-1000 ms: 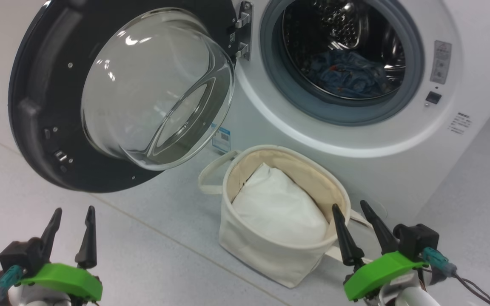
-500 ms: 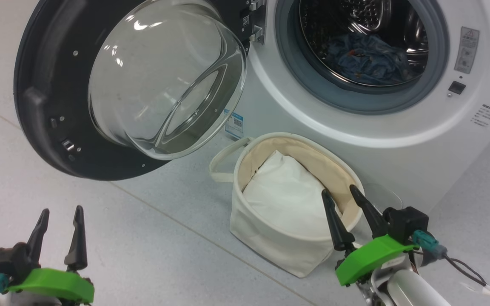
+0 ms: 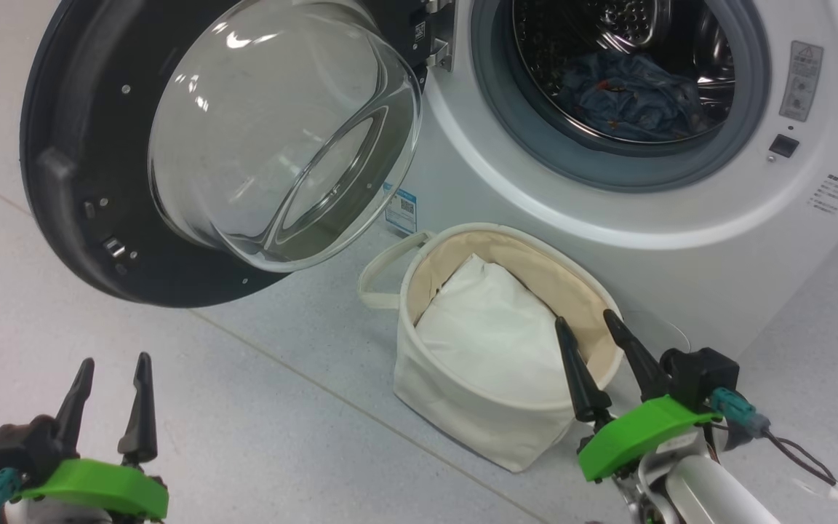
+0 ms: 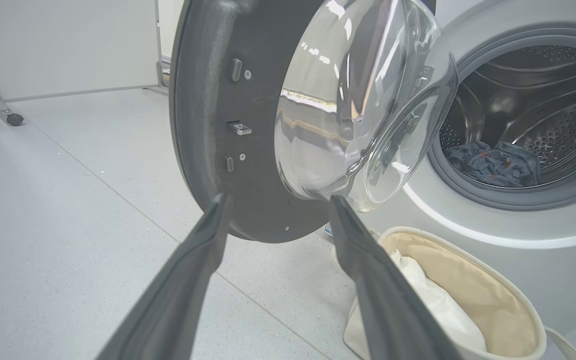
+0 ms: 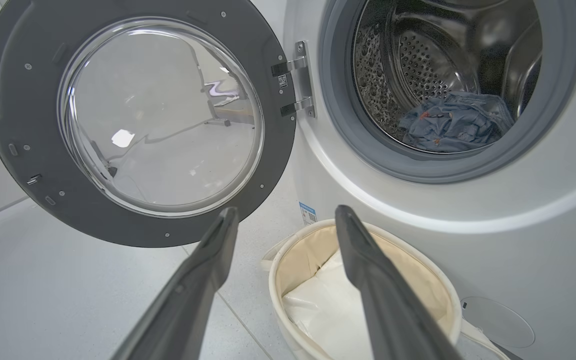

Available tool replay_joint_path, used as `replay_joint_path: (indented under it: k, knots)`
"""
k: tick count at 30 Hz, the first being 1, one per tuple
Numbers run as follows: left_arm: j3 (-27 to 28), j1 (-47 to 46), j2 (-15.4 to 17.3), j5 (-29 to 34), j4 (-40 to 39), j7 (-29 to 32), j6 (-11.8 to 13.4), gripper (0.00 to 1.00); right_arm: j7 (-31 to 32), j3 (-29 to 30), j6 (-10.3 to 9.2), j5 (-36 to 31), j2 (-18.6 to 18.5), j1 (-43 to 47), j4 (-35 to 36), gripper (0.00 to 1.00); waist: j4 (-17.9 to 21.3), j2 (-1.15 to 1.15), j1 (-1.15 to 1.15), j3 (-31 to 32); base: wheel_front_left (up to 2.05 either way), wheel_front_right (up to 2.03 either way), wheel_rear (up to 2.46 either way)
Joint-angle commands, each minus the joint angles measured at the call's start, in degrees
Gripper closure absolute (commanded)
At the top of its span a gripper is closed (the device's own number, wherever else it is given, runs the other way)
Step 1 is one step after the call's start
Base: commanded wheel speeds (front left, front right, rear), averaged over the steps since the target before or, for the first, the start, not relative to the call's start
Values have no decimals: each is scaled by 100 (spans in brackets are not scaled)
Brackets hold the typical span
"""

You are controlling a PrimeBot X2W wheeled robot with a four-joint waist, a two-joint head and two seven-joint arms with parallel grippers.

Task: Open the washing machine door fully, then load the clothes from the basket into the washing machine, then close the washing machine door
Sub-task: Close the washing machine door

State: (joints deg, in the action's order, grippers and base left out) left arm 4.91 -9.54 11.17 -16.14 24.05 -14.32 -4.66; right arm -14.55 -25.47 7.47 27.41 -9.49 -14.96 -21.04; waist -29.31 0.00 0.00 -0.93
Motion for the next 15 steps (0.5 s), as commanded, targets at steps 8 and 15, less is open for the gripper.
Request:
replay_joint_path:
  k: [8,15]
  knots:
    - [209,-377,155,-15,-43,-68,-71,0,-45,67,2,-34,47,-51,210,0,-2,0,0,-23,0,0,0]
    - [197,-520,160,-204,-112,-68,-163,100,-45,131,2,-38,64,-14,252,0,6,0,0,-13,0,0,0]
